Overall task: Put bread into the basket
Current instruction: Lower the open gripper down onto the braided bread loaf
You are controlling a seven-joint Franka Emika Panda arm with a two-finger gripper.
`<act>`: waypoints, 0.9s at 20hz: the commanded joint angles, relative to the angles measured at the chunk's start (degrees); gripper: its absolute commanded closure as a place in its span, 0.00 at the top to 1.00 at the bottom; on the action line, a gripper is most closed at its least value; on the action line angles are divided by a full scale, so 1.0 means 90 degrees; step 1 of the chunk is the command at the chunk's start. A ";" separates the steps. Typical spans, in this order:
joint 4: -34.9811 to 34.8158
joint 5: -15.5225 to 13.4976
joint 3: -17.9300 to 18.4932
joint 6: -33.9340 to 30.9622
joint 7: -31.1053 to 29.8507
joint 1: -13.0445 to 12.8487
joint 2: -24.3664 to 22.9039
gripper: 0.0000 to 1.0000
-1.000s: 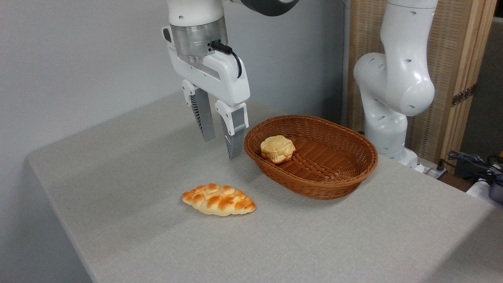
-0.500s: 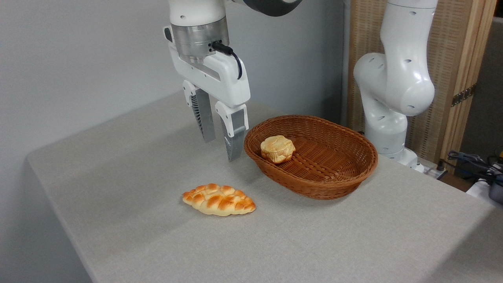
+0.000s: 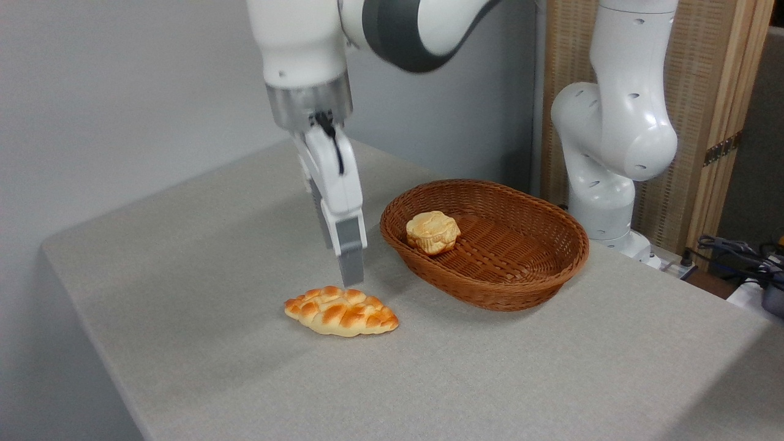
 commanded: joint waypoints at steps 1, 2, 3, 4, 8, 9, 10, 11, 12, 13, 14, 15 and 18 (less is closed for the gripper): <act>-0.0350 -0.0040 0.0068 0.0182 0.1424 -0.0043 -0.0044 1.00; -0.0438 -0.0040 0.0068 0.0288 0.1793 -0.0043 -0.0015 1.00; -0.0496 -0.0040 0.0068 0.0357 0.1942 -0.0043 0.0005 1.00; -0.0574 -0.0040 0.0068 0.0445 0.2127 -0.0043 0.0034 1.00; -0.0838 -0.0040 0.0068 0.0874 0.2412 -0.0092 0.0171 1.00; -0.0935 -0.0040 0.0068 0.1040 0.2470 -0.0141 0.0229 1.00; -0.0975 -0.0040 0.0059 0.1157 0.2519 -0.0160 0.0268 1.00; -0.0985 -0.0040 0.0059 0.1197 0.2617 -0.0180 0.0326 1.00; -0.0985 -0.0040 0.0059 0.1207 0.2695 -0.0180 0.0346 1.00; -0.0976 -0.0040 0.0059 0.1217 0.2792 -0.0180 0.0385 1.00; -0.0976 -0.0050 0.0049 0.1227 0.2803 -0.0190 0.0463 1.00; -0.0976 -0.0050 0.0030 0.1227 0.2803 -0.0219 0.0483 1.00; -0.0976 -0.0050 0.0029 0.1227 0.2803 -0.0327 0.0571 1.00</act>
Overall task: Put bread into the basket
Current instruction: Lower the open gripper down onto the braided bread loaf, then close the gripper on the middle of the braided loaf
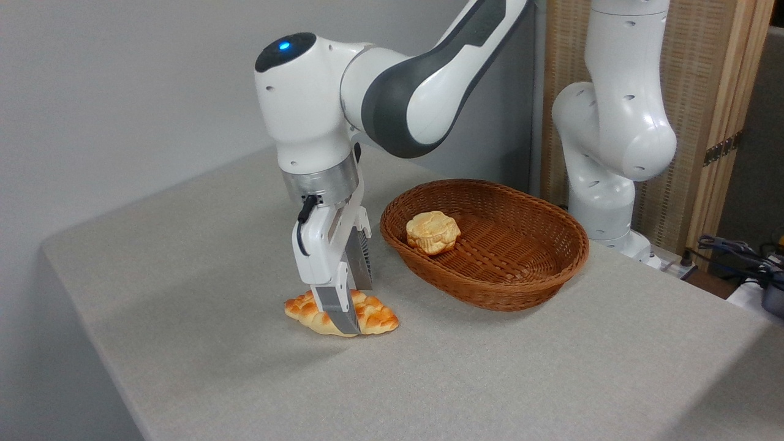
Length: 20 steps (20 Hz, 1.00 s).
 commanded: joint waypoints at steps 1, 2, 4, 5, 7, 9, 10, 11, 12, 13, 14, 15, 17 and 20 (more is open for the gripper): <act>-0.0016 -0.0050 0.0045 0.0128 0.0105 -0.0170 0.0101 1.00; -0.0016 -0.0050 0.0045 0.0147 0.0105 -0.0170 0.0121 1.00; -0.0016 -0.0050 0.0045 0.0274 0.0105 -0.0160 0.0150 0.98; -0.0016 -0.0050 0.0045 0.0294 0.0105 -0.0160 0.0150 0.92; -0.0016 -0.0050 0.0055 0.0313 0.0105 -0.0160 0.0189 0.75; -0.0016 -0.0050 0.0045 0.0323 0.0105 -0.0170 0.0199 0.64; -0.0016 -0.0050 0.0045 0.0313 0.0105 -0.0170 0.0199 0.61; -0.0016 -0.0050 0.0045 0.0313 0.0105 -0.0170 0.0199 0.55; -0.0016 -0.0050 0.0045 0.0313 0.0105 -0.0170 0.0199 0.50; -0.0016 -0.0050 0.0045 0.0313 0.0105 -0.0170 0.0199 0.45; -0.0016 -0.0050 0.0045 0.0313 0.0105 -0.0170 0.0209 0.42; -0.0007 -0.0050 0.0045 0.0313 0.0105 -0.0170 0.0209 0.42; -0.0007 -0.0050 0.0045 0.0304 0.0105 -0.0170 0.0219 0.42; 0.0003 -0.0050 0.0045 0.0304 0.0096 -0.0170 0.0219 0.42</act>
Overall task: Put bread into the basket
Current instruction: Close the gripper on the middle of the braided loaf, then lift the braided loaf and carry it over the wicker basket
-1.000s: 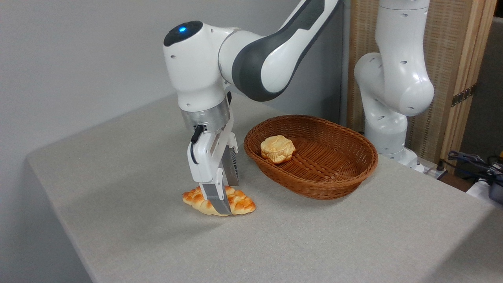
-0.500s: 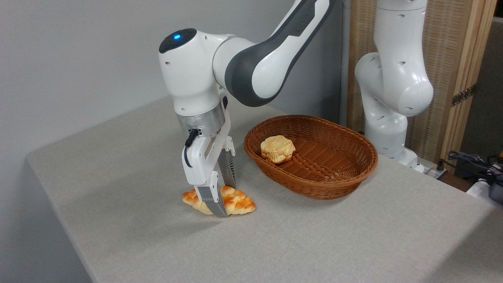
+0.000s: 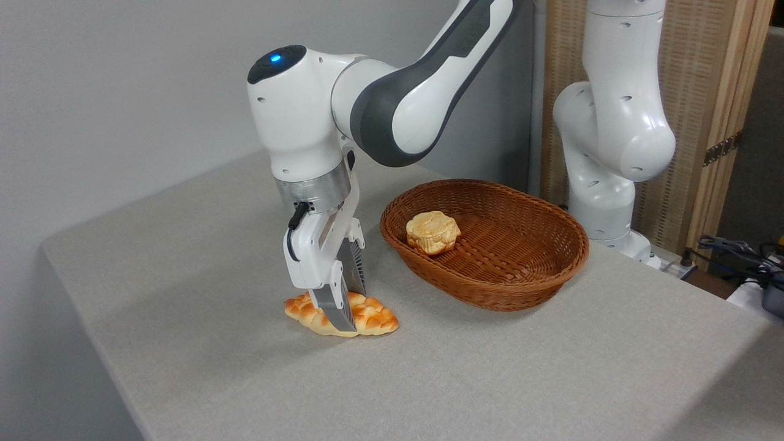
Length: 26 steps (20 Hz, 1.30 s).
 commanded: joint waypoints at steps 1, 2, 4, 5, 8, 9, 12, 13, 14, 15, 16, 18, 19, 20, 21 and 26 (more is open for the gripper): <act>0.0013 -0.0050 0.0052 0.0099 0.0085 -0.0043 0.0013 0.42; 0.0032 -0.0059 0.0052 0.0080 0.0075 -0.0043 -0.0026 0.42; 0.0042 -0.0059 0.0081 0.0031 0.0075 -0.0033 -0.0162 0.42; 0.0042 -0.0069 0.0091 -0.0027 0.0075 0.0006 -0.0269 0.42; 0.0052 -0.0069 0.0091 -0.0300 0.0094 0.0016 -0.0475 0.39; 0.0052 -0.0069 0.0091 -0.0350 0.0094 0.0016 -0.0495 0.39; 0.0091 -0.0088 0.0091 -0.0633 0.0075 0.0016 -0.0738 0.40; 0.0178 -0.0176 0.0091 -0.0837 0.0075 0.0016 -0.0836 0.41; 0.0227 -0.0283 0.0139 -0.1071 0.0094 0.0016 -0.0962 0.41; 0.0237 -0.0352 0.0236 -0.1276 0.0104 0.0016 -0.1099 0.41; 0.0238 -0.0401 0.0257 -0.1462 0.0104 0.0016 -0.1245 0.42; 0.0267 -0.0411 0.0267 -0.1814 0.0085 0.0016 -0.1393 0.42; 0.0306 -0.0411 0.0276 -0.2086 0.0075 0.0016 -0.1471 0.42; 0.0335 -0.0421 0.0276 -0.2234 0.0075 0.0016 -0.1500 0.44; 0.0374 -0.0421 0.0276 -0.2525 0.0075 0.0016 -0.1568 0.49; 0.0394 -0.0382 0.0276 -0.3416 0.0366 -0.0033 -0.1784 0.78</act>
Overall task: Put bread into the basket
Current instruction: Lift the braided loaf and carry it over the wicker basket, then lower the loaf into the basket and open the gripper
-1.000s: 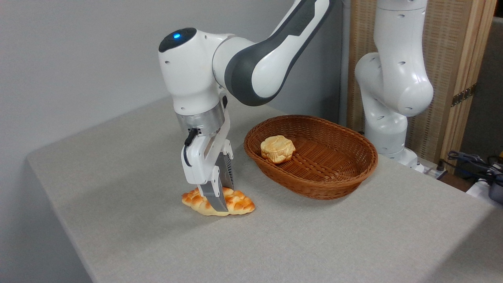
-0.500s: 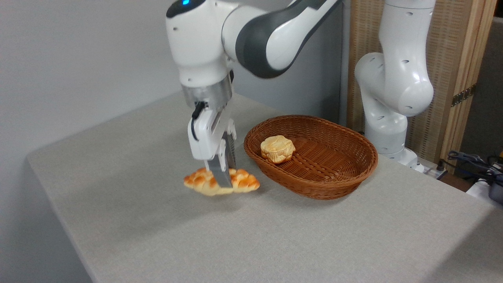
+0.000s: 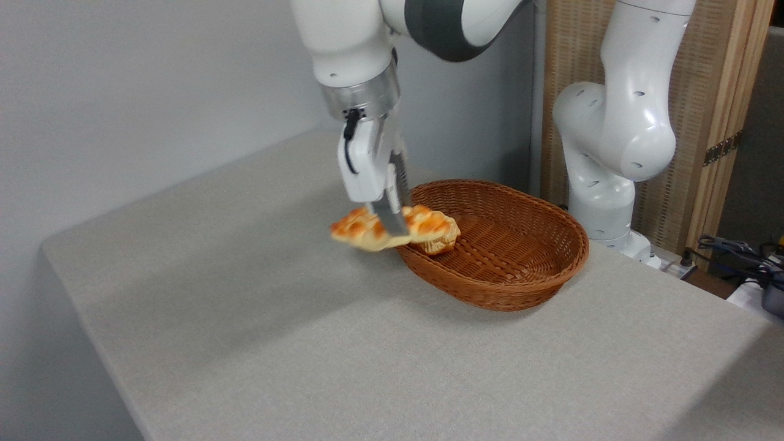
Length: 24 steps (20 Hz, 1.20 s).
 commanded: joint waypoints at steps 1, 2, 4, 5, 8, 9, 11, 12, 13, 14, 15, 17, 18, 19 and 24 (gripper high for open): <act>0.0060 -0.0081 0.0057 -0.0551 0.0553 -0.0071 -0.0125 0.79; 0.0060 -0.0081 0.0048 -0.0590 0.0768 -0.0071 -0.0134 0.79; 0.0050 0.0007 0.0009 -0.0688 0.1267 -0.0081 -0.0154 0.80; 0.0040 0.0132 -0.0011 -0.0688 0.1461 -0.0081 -0.0183 0.80; 0.0030 0.0406 -0.0050 -0.0698 0.1930 -0.0090 -0.0183 0.80; 0.0021 0.0455 -0.0050 -0.0737 0.2241 -0.0091 -0.0183 0.80; 0.0030 0.0543 -0.0050 -0.0844 0.2613 -0.0100 -0.0183 0.80; 0.0030 0.0563 -0.0060 -0.0893 0.2722 -0.0100 -0.0183 0.80; 0.0030 0.0573 -0.0060 -0.1028 0.2897 -0.0100 -0.0183 0.80; 0.0040 0.0573 -0.0060 -0.1117 0.2938 -0.0100 -0.0183 0.80; 0.0040 0.0573 -0.0060 -0.1321 0.2948 -0.0100 -0.0183 0.80; 0.0030 0.0573 -0.0069 -0.1527 0.2948 -0.0129 -0.0203 0.80; 0.0030 0.0573 -0.0070 -0.1547 0.2948 -0.0178 -0.0203 0.80; 0.0001 0.0573 -0.0070 -0.1567 0.2948 -0.0265 -0.0212 0.79; -0.0184 0.0583 -0.0079 -0.1547 0.2928 -0.0422 -0.0222 0.89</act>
